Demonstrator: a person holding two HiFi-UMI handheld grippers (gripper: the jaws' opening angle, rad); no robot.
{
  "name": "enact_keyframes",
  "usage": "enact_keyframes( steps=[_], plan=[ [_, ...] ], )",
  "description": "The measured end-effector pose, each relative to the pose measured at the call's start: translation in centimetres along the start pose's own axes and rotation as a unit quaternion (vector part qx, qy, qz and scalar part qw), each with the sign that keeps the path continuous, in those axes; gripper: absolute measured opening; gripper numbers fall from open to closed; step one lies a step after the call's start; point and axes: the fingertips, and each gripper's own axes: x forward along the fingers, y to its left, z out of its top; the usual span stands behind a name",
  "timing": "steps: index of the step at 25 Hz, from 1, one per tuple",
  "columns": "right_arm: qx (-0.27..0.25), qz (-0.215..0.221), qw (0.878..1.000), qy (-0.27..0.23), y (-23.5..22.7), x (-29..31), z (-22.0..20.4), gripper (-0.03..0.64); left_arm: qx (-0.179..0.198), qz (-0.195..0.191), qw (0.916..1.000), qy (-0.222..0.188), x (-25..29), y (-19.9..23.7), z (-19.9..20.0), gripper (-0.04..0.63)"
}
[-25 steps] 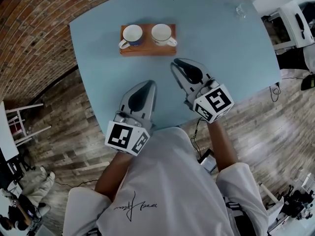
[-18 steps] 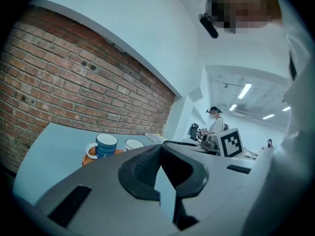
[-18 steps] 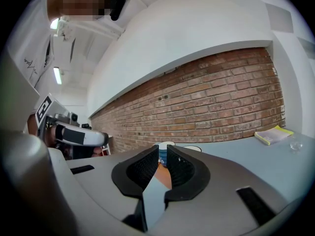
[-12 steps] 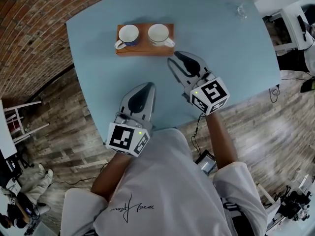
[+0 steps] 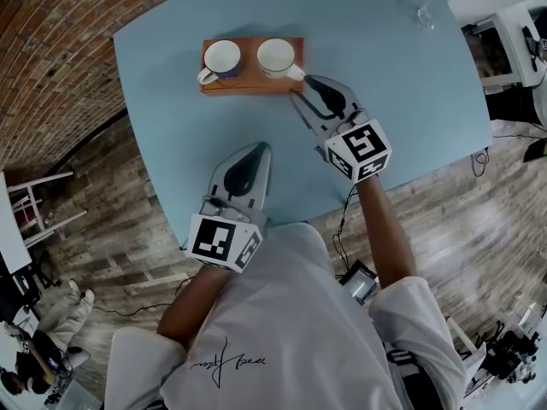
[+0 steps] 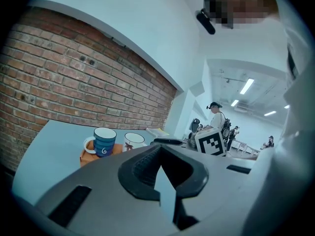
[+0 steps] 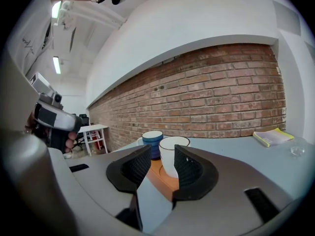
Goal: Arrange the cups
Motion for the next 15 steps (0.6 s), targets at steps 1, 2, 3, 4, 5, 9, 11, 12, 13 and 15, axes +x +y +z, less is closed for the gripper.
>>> enact_keyframes(
  steps=[1,2,3,4,5,9,11,12,13,15],
  plan=[
    [-0.004,0.0,1.0,0.004,-0.2,0.2,-0.3,0.121,-0.001,-0.003,1.0,0.003,0.1,-0.1,-0.2,0.008],
    [-0.007,-0.001,1.0,0.007,-0.4,0.3,-0.6,0.123,-0.002,-0.005,1.0,0.006,0.2,-0.2,-0.3,0.008],
    [-0.008,-0.004,1.0,0.01,-0.6,0.4,-0.8,0.126,-0.004,-0.007,0.9999,0.009,0.2,-0.3,-0.4,0.008],
    [-0.009,-0.006,1.0,0.011,-0.9,0.4,-1.0,0.127,-0.005,-0.008,0.9999,0.011,0.3,-0.3,-0.5,0.008],
    [-0.009,-0.008,1.0,0.012,-1.2,0.5,-1.1,0.129,-0.006,-0.009,0.9999,0.012,0.3,-0.3,-0.6,0.008],
    [-0.006,-0.005,1.0,0.02,-2.0,1.0,-1.9,0.13,-0.007,-0.012,0.9997,0.019,0.2,-0.3,-0.9,0.008],
    [-0.006,-0.006,1.0,0.026,-2.6,1.2,-2.3,0.132,-0.009,-0.012,0.9997,0.021,0.3,-0.2,-1.0,0.008],
    [-0.006,-0.006,1.0,0.028,-2.8,1.3,-2.5,0.132,-0.01,-0.011,0.9997,0.022,0.3,-0.1,-1.1,0.008],
    [-0.006,-0.006,1.0,0.03,-2.9,1.4,-2.7,0.132,-0.011,-0.01,0.9996,0.022,0.3,0.0,-1.1,0.008],
    [-0.007,-0.003,0.999,0.035,-3.1,1.8,-3.0,0.133,-0.013,-0.008,0.9996,0.024,0.4,0.3,-1.2,0.008]
  ],
)
